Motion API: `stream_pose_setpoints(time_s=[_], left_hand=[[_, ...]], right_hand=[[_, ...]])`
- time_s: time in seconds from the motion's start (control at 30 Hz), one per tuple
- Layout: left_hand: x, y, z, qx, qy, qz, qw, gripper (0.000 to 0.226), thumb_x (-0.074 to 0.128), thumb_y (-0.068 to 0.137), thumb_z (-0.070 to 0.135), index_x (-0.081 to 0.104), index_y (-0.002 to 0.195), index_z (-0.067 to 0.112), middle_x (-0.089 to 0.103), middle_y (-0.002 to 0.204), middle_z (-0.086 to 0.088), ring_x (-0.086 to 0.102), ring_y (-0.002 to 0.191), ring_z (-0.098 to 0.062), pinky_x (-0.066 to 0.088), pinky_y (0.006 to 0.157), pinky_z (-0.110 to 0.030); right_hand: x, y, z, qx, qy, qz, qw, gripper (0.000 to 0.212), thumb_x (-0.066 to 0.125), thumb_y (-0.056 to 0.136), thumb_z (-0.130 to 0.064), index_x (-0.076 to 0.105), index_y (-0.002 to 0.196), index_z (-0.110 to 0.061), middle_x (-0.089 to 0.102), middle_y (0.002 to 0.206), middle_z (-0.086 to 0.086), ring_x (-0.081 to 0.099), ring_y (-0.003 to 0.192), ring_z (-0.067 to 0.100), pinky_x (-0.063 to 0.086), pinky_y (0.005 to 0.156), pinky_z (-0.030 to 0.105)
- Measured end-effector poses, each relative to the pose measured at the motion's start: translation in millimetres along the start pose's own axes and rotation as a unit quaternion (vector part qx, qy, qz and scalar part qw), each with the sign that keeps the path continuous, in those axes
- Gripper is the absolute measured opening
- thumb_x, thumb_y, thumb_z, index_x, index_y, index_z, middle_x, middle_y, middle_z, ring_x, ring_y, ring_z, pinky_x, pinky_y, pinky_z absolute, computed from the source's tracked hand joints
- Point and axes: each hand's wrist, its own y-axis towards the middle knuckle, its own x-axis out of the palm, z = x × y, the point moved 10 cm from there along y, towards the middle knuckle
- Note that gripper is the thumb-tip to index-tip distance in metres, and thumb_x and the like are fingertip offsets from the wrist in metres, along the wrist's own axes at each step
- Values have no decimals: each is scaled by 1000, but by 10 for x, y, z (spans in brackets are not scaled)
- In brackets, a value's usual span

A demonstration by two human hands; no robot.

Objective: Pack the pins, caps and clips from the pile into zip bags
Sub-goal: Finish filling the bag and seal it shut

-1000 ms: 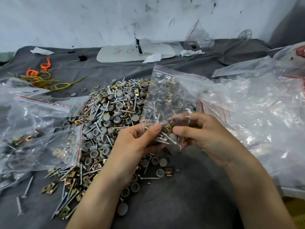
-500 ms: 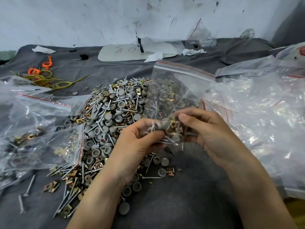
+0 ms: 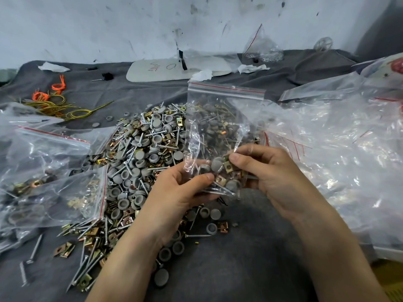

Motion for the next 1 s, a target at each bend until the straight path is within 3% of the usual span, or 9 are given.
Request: stream_pose_setpoints(time_s=[0.13,0.23,0.37,0.53,0.83,1.0], left_hand=[[3,2,1,1,-2,-2,1000,16,68,64,12,78,76,14,76,82,-7,74,72,-15,58,59,-22],[-6,-4,3,3,-5,-1,1000,17,67,64,11,75,79,11,76,81,-7,73,71,-15,58,58,-23],[-25,-7,28,12,-20,14,1000,14,66,64,9,73,77,11,75,76,-5,72,66,-13,57,54,-21],[-23,-15,56,24,-24,17,999,19,65,67,10,70,85,7,75,76,-2,72,67,-10,56,54,-19],[-59,-1,52,29,-30,22,999,19,65,66,11,71,84,7,75,80,-4,72,69,-11,56,55,-20],[-67,1,52,30,-29,17,999,13,64,67,10,77,70,12,75,77,-3,71,67,-10,55,55,-19]], right_hand=[[15,-8,-20,-2,-6,-5,1000,25,76,57,-38,76,77,-23,73,76,0,70,69,13,57,59,27],[17,-10,-28,0,1,-5,1000,24,76,57,-35,77,76,-21,73,75,0,69,68,13,55,56,24],[8,-25,-27,23,31,-29,999,40,73,59,-42,76,86,-12,73,82,6,69,71,21,55,56,28],[-4,-41,-58,13,21,-51,998,32,71,65,-17,71,96,-8,73,82,7,71,73,20,57,61,27],[-4,-38,-80,3,40,-58,998,27,67,71,-17,71,97,-10,72,84,7,71,75,21,57,60,29],[58,-66,-109,-1,38,-84,996,29,72,65,-12,74,94,-18,73,86,7,70,76,19,56,60,26]])
